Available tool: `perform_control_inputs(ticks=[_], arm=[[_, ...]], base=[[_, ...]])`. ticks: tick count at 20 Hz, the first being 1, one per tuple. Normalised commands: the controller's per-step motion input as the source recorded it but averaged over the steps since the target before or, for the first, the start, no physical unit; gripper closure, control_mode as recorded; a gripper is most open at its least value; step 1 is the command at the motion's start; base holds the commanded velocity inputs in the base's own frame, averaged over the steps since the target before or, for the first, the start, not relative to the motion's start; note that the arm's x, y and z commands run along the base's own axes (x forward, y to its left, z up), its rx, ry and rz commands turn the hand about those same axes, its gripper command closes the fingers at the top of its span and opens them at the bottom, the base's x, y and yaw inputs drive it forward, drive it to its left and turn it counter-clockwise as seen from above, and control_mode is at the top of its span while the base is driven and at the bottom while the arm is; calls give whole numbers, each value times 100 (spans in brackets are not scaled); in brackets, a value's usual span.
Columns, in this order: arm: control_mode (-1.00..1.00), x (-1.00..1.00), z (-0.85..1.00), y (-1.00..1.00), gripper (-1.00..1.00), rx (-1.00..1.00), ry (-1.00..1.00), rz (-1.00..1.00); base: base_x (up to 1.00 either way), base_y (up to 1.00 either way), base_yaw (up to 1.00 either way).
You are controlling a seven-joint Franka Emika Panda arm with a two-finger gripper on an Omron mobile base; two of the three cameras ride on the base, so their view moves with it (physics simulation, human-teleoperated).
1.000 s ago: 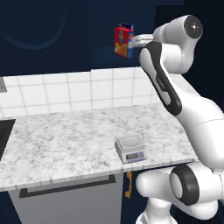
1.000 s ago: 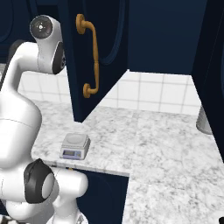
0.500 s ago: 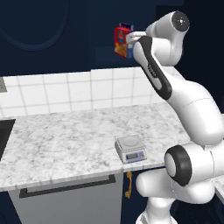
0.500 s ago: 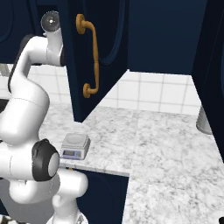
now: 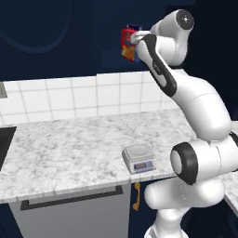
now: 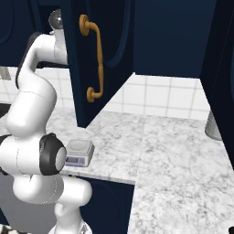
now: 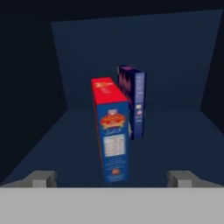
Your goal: Pick the boxed food and place it on the digital scale for weighing, and close the cabinet.
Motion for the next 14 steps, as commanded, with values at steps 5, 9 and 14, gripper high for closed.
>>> perform_control_inputs(ticks=[5, 9, 14], arm=[[-100, 34, -11, 1, -100, 5, 0, 1], [-100, 41, -6, 0, -100, 3, 0, 0], [-100, 28, 0, 8, -100, 0, 0, 0]], base=[[0, 0, 0], [0, 0, 0], [0, 0, 0]])
